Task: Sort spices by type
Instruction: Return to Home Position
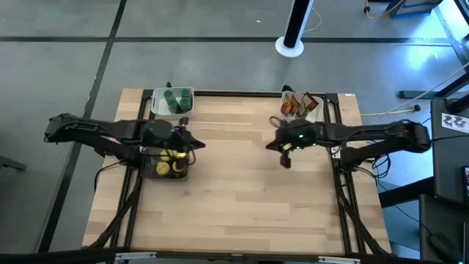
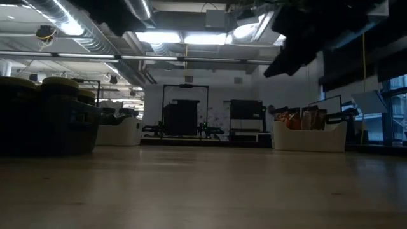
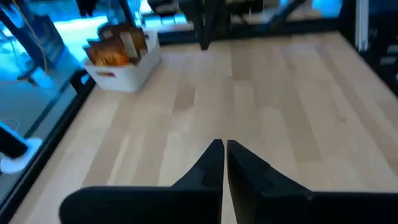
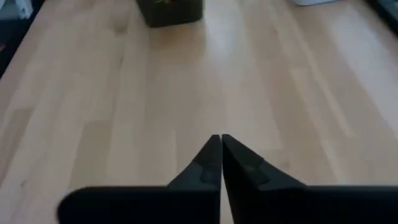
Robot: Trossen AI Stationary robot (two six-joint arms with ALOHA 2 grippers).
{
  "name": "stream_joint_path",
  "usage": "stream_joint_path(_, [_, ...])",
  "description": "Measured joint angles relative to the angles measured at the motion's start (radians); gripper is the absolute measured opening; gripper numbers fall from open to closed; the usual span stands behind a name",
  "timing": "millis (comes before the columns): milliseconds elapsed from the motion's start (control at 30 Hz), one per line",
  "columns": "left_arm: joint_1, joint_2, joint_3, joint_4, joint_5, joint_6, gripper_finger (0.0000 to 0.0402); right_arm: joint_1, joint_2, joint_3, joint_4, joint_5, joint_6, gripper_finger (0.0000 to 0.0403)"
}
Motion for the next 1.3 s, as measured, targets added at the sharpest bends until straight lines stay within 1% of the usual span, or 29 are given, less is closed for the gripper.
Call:
stream_joint_path(100, [0.000, -0.098, -0.082, 0.052, 0.001, -0.015, 0.0004, -0.030, -0.106, -0.095, 0.053, 0.000, 0.006, 0.0004])
stream_joint_path(233, [0.000, -0.217, -0.186, 0.109, 0.000, -0.028, 0.0004, -0.048, -0.251, -0.209, 0.124, -0.006, 0.022, 0.0017])
stream_joint_path(367, [0.000, -0.317, -0.263, 0.124, 0.000, -0.034, 0.0004, -0.047, -0.391, -0.305, 0.172, -0.011, 0.036, 0.0027])
stream_joint_path(467, [0.002, -0.373, -0.299, 0.119, -0.007, -0.040, 0.0004, -0.047, -0.500, -0.374, 0.180, -0.011, 0.058, 0.0027])
stream_joint_path(533, [0.009, -0.400, -0.306, 0.098, -0.025, -0.010, 0.0004, -0.047, -0.584, -0.415, 0.184, -0.003, 0.067, 0.0027])
stream_joint_path(633, [0.019, -0.433, -0.314, 0.041, -0.056, -0.087, 0.0004, -0.047, -0.702, -0.489, 0.191, 0.009, 0.087, 0.0027])
stream_joint_path(667, [0.019, -0.440, -0.319, 0.041, -0.056, -0.087, 0.0003, -0.047, -0.742, -0.516, 0.197, 0.012, 0.088, 0.0027])
stream_joint_path(733, [0.014, -0.457, -0.343, 0.067, -0.036, -0.060, 0.0003, -0.047, -0.827, -0.558, 0.198, 0.035, 0.090, 0.0027])
stream_joint_path(867, [0.015, -0.509, -0.413, 0.198, -0.030, -0.064, 0.0003, -0.047, -0.973, -0.619, 0.198, 0.080, 0.102, 0.0027])
stream_joint_path(967, [0.014, -0.554, -0.469, 0.243, -0.029, -0.087, 0.0003, -0.047, -1.054, -0.644, 0.191, 0.080, 0.102, 0.0027])
stream_joint_path(1067, [0.014, -0.603, -0.516, 0.235, -0.030, -0.124, 0.0004, -0.047, -1.106, -0.663, 0.180, 0.080, 0.102, 0.0027])
stream_joint_path(1167, [0.014, -0.658, -0.568, 0.238, -0.030, -0.141, 0.0004, -0.047, -1.134, -0.685, 0.184, 0.082, 0.101, 0.0027])
stream_joint_path(1300, [0.014, -0.754, -0.628, 0.247, -0.030, -0.156, 0.0004, -0.047, -1.136, -0.701, 0.218, 0.103, 0.100, 0.0027])
